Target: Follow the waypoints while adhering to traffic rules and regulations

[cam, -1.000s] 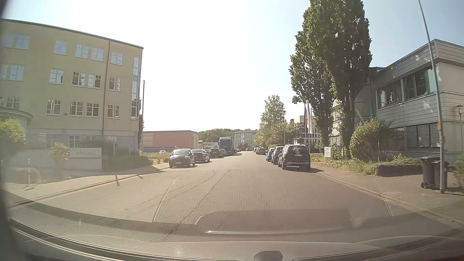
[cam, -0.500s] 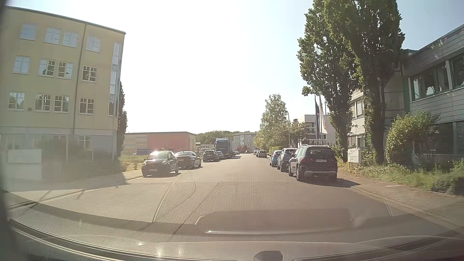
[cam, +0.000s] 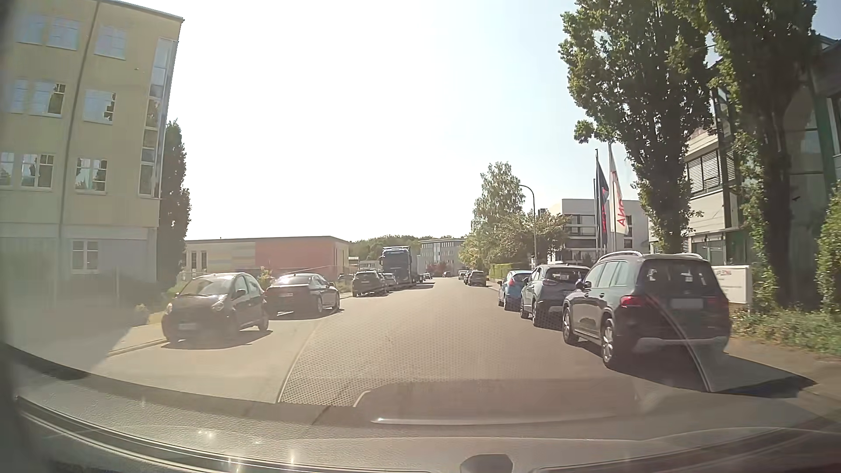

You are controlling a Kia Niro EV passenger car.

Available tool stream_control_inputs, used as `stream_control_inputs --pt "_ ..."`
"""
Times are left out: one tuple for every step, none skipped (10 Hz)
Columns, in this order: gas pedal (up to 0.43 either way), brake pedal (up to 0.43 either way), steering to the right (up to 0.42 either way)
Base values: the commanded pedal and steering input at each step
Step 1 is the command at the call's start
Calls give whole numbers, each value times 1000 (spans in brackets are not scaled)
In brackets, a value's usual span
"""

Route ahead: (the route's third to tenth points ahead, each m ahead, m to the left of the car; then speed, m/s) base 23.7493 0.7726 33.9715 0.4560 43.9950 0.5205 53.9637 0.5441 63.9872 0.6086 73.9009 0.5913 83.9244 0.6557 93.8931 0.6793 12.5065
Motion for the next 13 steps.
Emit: stream_control_inputs --pt "28 18 0" --pt "28 18 0" --pt "28 18 0" --pt "28 18 0" --pt "28 18 0" --pt "28 18 0" --pt "8 18 1" --pt "8 18 1" --pt "8 18 1" --pt "8 18 1" --pt "8 18 1" --pt "8 18 1" --pt "8 18 1"
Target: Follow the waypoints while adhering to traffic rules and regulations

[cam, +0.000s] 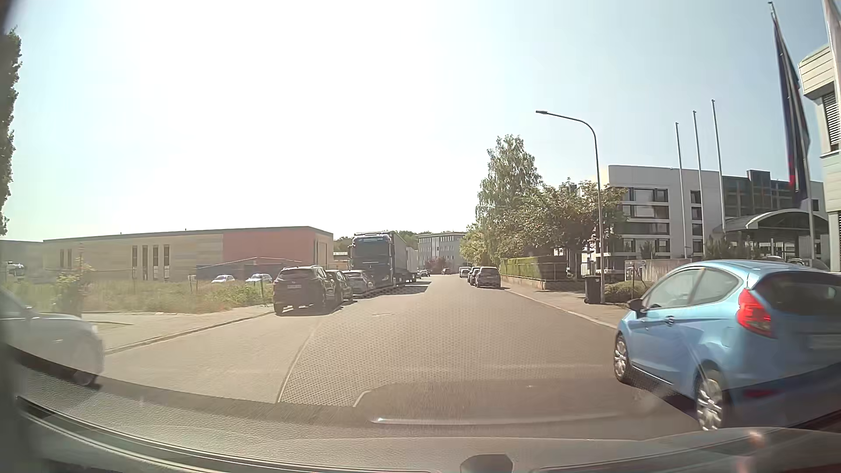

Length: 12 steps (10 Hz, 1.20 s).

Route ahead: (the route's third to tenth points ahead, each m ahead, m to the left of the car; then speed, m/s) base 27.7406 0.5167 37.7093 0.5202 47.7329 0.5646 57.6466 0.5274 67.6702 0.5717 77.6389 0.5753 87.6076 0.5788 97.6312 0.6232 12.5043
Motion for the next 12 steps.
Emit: stream_control_inputs --pt "8 18 1" --pt "8 18 1" --pt "8 18 1" --pt "8 18 1" --pt "8 18 1" --pt "8 18 1" --pt "8 18 1" --pt "8 18 1" --pt "8 18 1" --pt "8 18 1" --pt "8 18 1" --pt "8 18 1"
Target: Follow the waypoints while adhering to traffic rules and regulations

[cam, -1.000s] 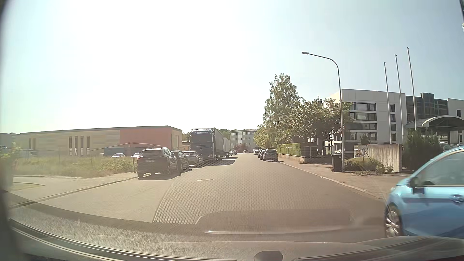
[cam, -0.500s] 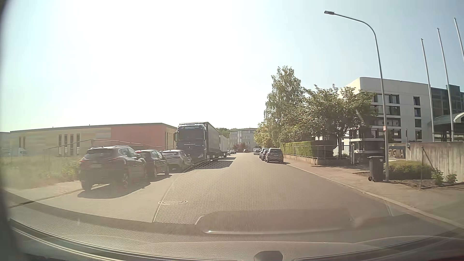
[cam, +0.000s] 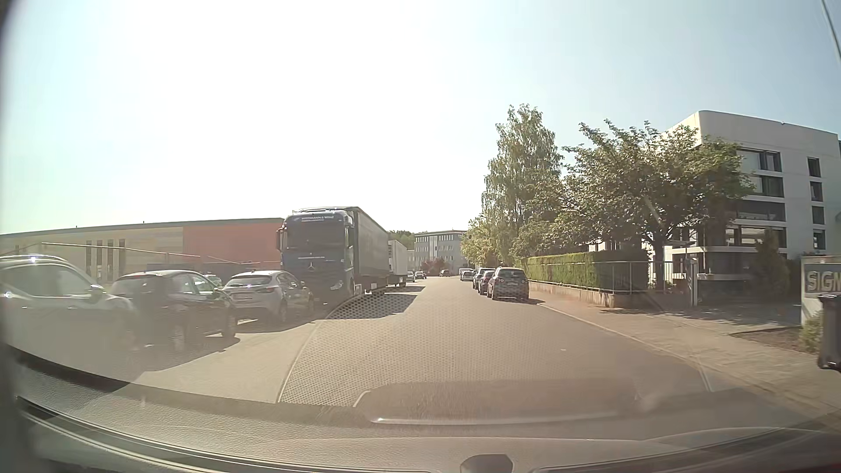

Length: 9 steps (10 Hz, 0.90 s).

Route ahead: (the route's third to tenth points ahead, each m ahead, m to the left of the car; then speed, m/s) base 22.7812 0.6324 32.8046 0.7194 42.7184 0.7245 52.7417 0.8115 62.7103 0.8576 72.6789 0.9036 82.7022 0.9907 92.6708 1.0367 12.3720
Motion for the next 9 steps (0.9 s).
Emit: stream_control_inputs --pt "8 18 0" --pt "8 18 -1" --pt "8 18 -2" --pt "8 18 -2" --pt "8 18 -2" --pt "8 18 -2" --pt "8 18 -2" --pt "20 18 -2" --pt "20 18 -2"
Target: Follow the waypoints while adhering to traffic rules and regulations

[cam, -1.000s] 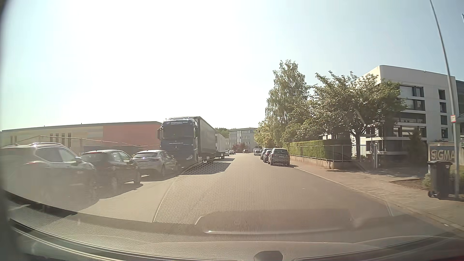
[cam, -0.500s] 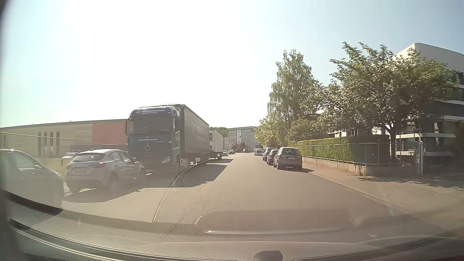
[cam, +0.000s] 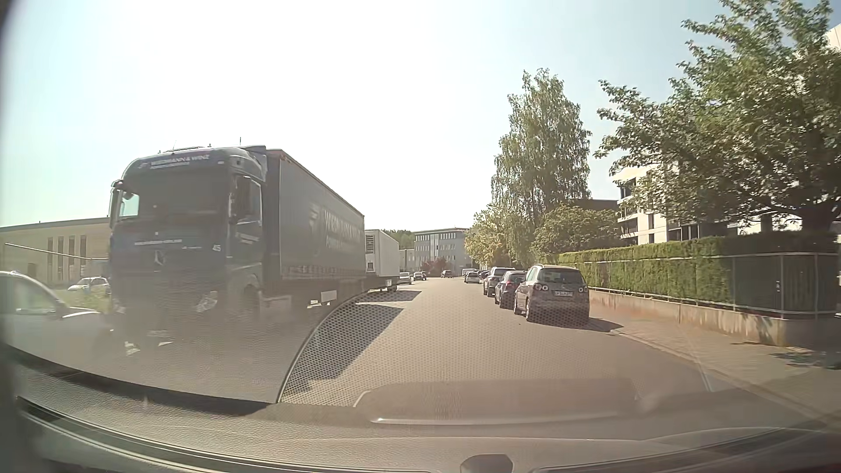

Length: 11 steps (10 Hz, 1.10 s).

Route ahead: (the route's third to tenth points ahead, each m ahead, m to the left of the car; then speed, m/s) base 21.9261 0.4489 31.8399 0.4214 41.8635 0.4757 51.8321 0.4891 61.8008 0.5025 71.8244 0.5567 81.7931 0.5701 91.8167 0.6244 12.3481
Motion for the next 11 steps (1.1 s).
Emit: stream_control_inputs --pt "20 18 -2" --pt "28 18 -2" --pt "28 18 -2" --pt "28 18 -2" --pt "28 18 -2" --pt "28 18 -1" --pt "28 18 -1" --pt "28 18 0" --pt "28 18 1" --pt "28 18 1" --pt "28 18 2"
